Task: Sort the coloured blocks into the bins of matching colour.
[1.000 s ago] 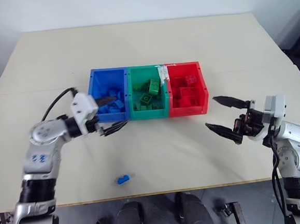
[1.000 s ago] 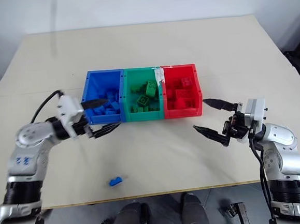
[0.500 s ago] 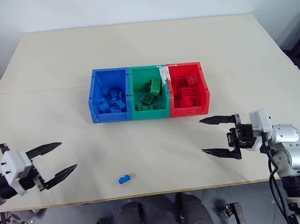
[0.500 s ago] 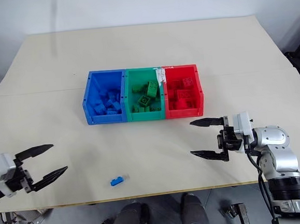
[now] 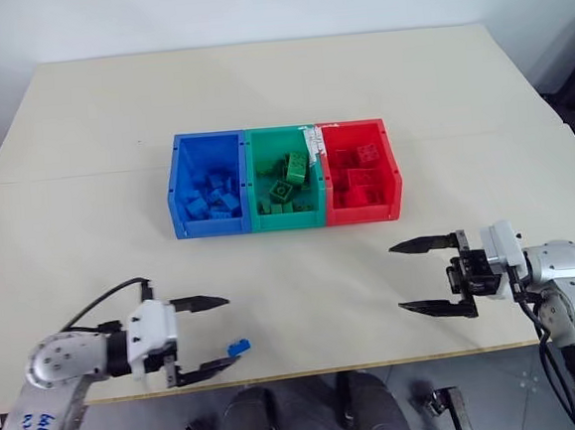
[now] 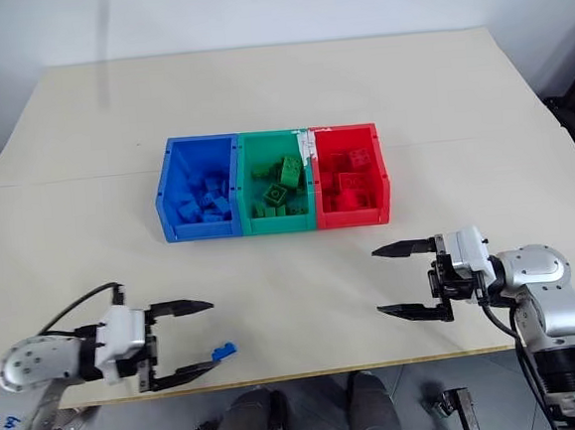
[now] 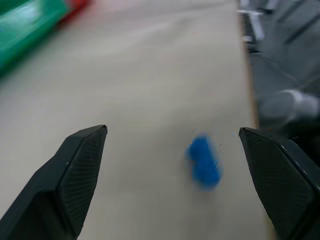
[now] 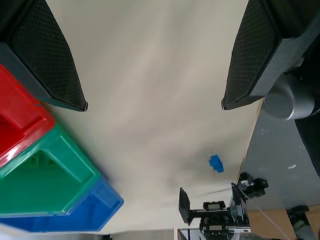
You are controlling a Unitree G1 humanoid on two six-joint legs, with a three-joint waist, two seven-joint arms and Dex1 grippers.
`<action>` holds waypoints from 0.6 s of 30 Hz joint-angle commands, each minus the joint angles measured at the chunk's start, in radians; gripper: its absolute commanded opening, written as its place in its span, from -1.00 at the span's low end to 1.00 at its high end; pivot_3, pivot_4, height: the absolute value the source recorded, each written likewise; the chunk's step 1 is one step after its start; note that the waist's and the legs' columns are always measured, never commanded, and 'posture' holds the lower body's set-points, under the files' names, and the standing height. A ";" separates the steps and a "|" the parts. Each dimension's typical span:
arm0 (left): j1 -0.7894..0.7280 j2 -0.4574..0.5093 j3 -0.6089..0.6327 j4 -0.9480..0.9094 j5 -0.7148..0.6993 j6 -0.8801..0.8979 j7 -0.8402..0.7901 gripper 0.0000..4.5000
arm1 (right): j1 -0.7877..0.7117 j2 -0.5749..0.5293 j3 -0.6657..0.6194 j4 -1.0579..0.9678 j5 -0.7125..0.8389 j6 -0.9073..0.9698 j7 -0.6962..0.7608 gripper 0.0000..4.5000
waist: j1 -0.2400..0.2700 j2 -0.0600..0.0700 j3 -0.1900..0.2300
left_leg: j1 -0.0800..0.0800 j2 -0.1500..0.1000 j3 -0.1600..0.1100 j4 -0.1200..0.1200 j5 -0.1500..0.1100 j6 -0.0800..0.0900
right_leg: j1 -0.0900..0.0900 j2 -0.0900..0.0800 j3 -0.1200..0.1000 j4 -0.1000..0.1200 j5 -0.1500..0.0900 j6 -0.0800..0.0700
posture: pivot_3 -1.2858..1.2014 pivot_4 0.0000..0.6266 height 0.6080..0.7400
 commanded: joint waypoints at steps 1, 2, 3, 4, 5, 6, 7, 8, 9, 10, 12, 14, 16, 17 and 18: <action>-0.010 0.005 -0.057 -0.032 0.049 0.039 0.046 0.99 | 0.032 -0.028 -0.033 -0.070 0.038 0.011 0.037 1.00 | 0.001 0.000 0.000 | 0.000 0.000 0.001 0.000 0.000 0.000 | 0.000 0.001 0.000 0.000 0.000 0.000 | 0.03 -0.52 1.00; -0.011 0.007 -0.073 -0.036 0.058 0.051 0.052 0.99 | 0.043 -0.033 -0.036 -0.084 0.043 0.017 0.036 1.00 | 0.002 0.000 0.000 | 0.000 0.001 0.001 0.000 0.000 -0.001 | 0.000 0.002 0.000 0.000 0.000 0.000 | 0.03 -0.52 1.00; -0.011 0.008 -0.084 -0.036 0.058 0.049 0.046 0.99 | 0.054 -0.039 -0.036 -0.096 0.046 0.021 0.037 1.00 | 0.003 0.000 0.000 | 0.000 0.001 0.002 0.000 0.000 -0.001 | 0.000 0.002 0.000 0.000 0.000 0.000 | 0.03 -0.52 1.00; -0.012 0.009 -0.092 -0.036 0.059 0.046 0.043 0.99 | 0.061 -0.044 -0.036 -0.104 0.048 0.024 0.038 1.00 | 0.003 0.000 0.000 | 0.000 0.001 0.002 0.000 0.000 -0.001 | 0.000 0.002 0.000 0.000 0.000 0.000 | 0.03 -0.52 1.00; -0.015 0.012 -0.098 -0.022 0.082 0.055 0.060 0.99 | 0.068 -0.047 -0.034 -0.111 0.049 0.025 0.036 1.00 | 0.003 0.000 0.000 | 0.000 0.001 0.001 0.000 0.000 -0.001 | 0.000 0.001 0.000 0.000 0.000 0.000 | 0.03 -0.52 1.00; -0.018 0.013 -0.103 -0.011 0.082 0.047 0.053 0.99 | 0.074 -0.050 -0.032 -0.116 0.049 0.024 0.034 1.00 | 0.004 0.000 0.000 | 0.000 0.001 0.001 0.001 0.000 -0.001 | 0.000 0.001 0.000 0.000 0.000 0.000 | 0.03 -0.52 1.00; -0.021 0.013 -0.110 0.001 0.097 0.049 0.062 0.99 | 0.080 -0.051 -0.031 -0.121 0.049 0.023 0.030 1.00 | 0.004 0.000 0.000 | 0.000 0.001 0.001 0.001 0.000 -0.001 | 0.000 0.001 0.000 0.000 0.000 0.000 | 0.03 -0.52 1.00; -0.026 0.013 -0.116 0.012 0.111 0.051 0.071 0.99 | 0.083 -0.051 -0.030 -0.125 0.047 0.022 0.025 1.00 | 0.004 0.000 0.000 | 0.000 0.001 0.001 0.001 0.000 -0.001 | 0.000 0.001 0.000 0.000 0.000 0.000 | 0.03 -0.52 1.00; -0.031 0.013 -0.122 0.019 0.123 0.049 0.077 0.99 | 0.084 -0.049 -0.032 -0.128 0.047 0.023 0.017 1.00 | 0.004 0.000 0.000 | 0.000 0.001 0.001 0.001 0.000 -0.001 | 0.000 0.001 0.000 0.000 0.000 0.000 | 0.03 -0.52 1.00; -0.035 0.013 -0.126 0.025 0.132 0.048 0.083 0.99 | 0.084 -0.047 -0.033 -0.131 0.047 0.024 0.011 1.00 | 0.004 0.000 0.000 | 0.000 0.001 0.001 0.001 0.000 -0.001 | 0.000 0.001 0.000 0.000 0.000 0.000 | 0.03 -0.52 1.00; -0.050 0.002 -0.135 0.049 0.154 0.041 0.106 0.92 | 0.081 -0.042 -0.034 -0.134 0.044 0.023 -0.003 1.00 | 0.004 0.000 0.000 | 0.001 0.001 0.001 0.001 0.000 -0.001 | 0.000 0.001 0.000 0.000 0.000 0.000 | 0.03 -0.52 1.00; -0.058 -0.006 -0.140 0.063 0.160 0.039 0.120 0.74 | 0.077 -0.039 -0.033 -0.135 0.040 0.021 -0.010 1.00 | 0.007 0.000 0.000 | 0.001 0.001 0.001 0.001 0.000 -0.001 | 0.000 0.000 0.000 -0.001 0.000 0.000 | 0.03 -0.52 1.00; -0.051 0.003 -0.148 0.067 0.174 0.006 0.107 0.46 | 0.070 -0.039 -0.031 -0.133 0.036 0.018 -0.013 1.00 | 0.006 0.000 0.000 | 0.001 0.001 0.001 0.001 0.000 -0.001 | 0.000 -0.001 0.000 -0.002 0.000 0.000 | 0.03 -0.52 1.00; -0.043 0.012 -0.154 0.068 0.175 -0.016 0.090 0.33 | 0.065 -0.037 -0.030 -0.129 0.033 0.014 -0.015 1.00 | 0.006 0.000 0.000 | 0.002 0.001 0.001 0.001 0.000 -0.001 | 0.000 -0.001 0.000 -0.002 0.000 0.000 | 0.03 -0.52 1.00; -0.040 0.018 -0.158 0.071 0.182 -0.026 0.087 0.20 | 0.059 -0.037 -0.029 -0.126 0.032 0.014 -0.016 1.00 | 0.005 0.000 0.000 | 0.002 0.001 0.001 0.001 0.000 -0.001 | 0.000 -0.001 0.000 -0.002 0.000 0.000 | 0.03 -0.52 1.00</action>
